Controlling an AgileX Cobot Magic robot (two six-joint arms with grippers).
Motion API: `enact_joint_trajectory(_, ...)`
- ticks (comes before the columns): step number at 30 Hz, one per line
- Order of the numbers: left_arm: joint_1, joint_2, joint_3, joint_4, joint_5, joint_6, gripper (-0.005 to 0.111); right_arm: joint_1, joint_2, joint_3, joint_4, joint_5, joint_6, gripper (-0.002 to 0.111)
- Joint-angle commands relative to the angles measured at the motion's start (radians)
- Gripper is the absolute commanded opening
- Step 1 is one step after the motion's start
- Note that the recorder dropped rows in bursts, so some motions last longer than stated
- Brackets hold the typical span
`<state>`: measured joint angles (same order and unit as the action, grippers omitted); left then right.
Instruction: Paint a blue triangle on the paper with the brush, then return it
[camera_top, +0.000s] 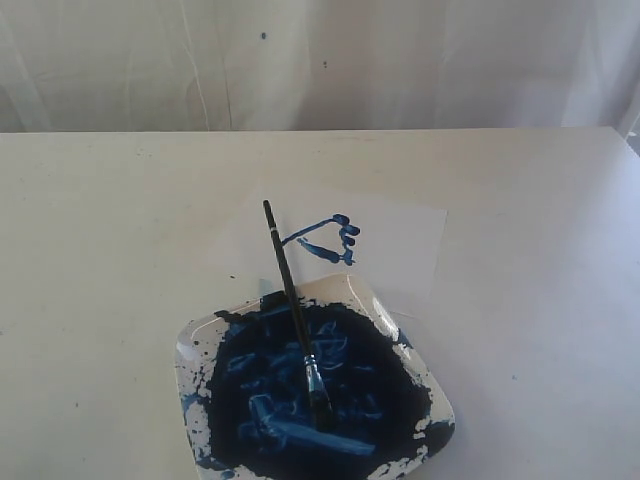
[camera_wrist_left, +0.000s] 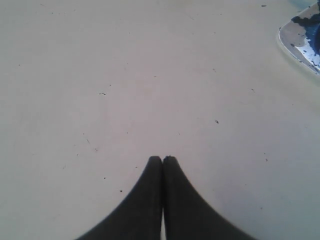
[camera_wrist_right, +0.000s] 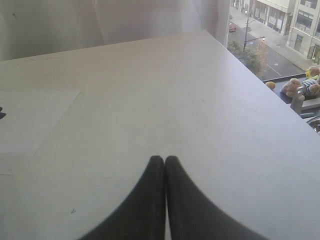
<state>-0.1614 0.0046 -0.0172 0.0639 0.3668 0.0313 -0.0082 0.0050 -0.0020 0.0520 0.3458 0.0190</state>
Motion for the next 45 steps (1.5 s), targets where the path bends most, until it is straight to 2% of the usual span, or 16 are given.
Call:
enact_joint_trajectory(1,-0.002,-0.005,0.009,-0.006,0.016,0.003,0.0,0.002,-0.005,0.002,0.0,-0.001,0.002,0.0)
enact_joint_trajectory(10,0.008,-0.005,0.009,-0.003,0.028,0.027,0.0,0.002,-0.005,0.002,0.0,-0.001,0.002,0.0)
enact_joint_trajectory(19,0.115,-0.005,0.009,-0.003,0.024,0.027,0.0,0.002,-0.005,0.002,0.0,-0.001,0.002,0.0)
enact_joint_trajectory(29,0.19,-0.005,0.009,-0.004,0.024,0.027,0.0,0.002,-0.005,0.002,0.0,-0.001,0.002,0.0)
enact_joint_trajectory(45,0.198,-0.005,0.009,-0.006,0.022,0.027,0.0,0.002,-0.005,0.002,0.0,-0.001,0.002,0.0)
